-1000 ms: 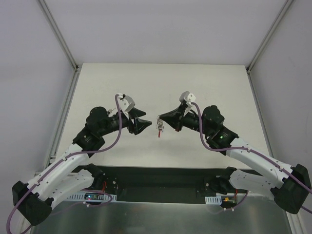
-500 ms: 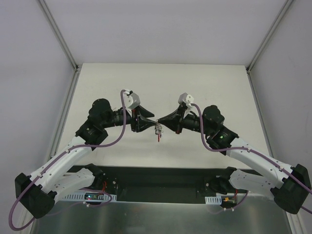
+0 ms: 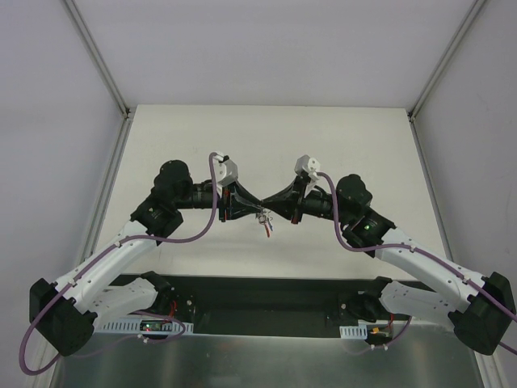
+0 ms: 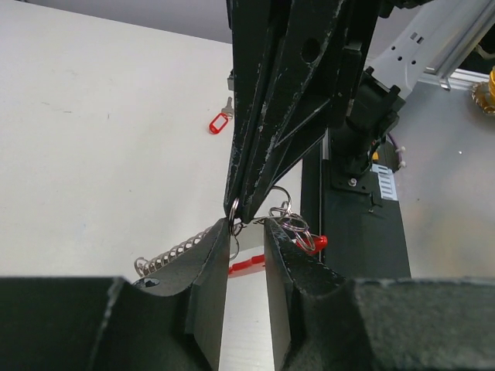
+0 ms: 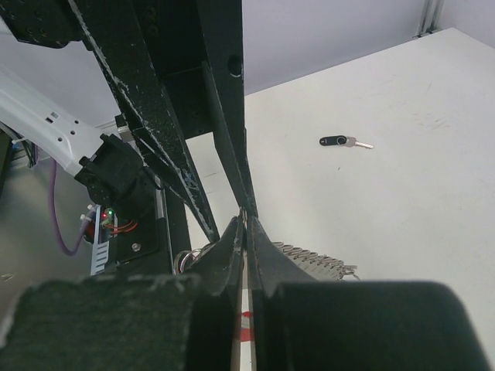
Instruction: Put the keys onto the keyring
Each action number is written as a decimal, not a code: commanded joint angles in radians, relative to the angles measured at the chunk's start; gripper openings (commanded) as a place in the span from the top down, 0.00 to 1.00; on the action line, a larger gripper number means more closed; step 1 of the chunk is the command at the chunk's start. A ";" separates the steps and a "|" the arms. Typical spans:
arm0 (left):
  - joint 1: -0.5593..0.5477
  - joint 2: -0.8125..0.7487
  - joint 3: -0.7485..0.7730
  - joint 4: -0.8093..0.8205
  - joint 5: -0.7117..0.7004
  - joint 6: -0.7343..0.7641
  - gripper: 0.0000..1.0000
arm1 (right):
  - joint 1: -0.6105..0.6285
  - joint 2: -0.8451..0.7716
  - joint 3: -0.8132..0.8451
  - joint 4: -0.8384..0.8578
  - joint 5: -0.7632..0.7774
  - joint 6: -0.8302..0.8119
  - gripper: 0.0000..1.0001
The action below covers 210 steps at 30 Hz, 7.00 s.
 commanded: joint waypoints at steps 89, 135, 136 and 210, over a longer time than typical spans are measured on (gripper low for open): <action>0.030 -0.069 0.121 -0.537 -0.166 0.185 0.46 | 0.017 0.267 0.202 -0.077 -0.244 -0.129 0.99; -0.046 -0.512 -0.383 0.262 -0.524 -0.255 0.54 | 0.025 0.218 -0.064 0.666 -0.115 0.282 0.99; -0.044 -0.512 -0.383 0.267 -0.521 -0.257 0.55 | 0.025 0.215 -0.065 0.663 -0.115 0.283 0.99; -0.027 -0.051 0.225 -0.615 -0.123 0.149 1.00 | -0.017 0.193 0.243 -0.259 -0.335 -0.286 0.60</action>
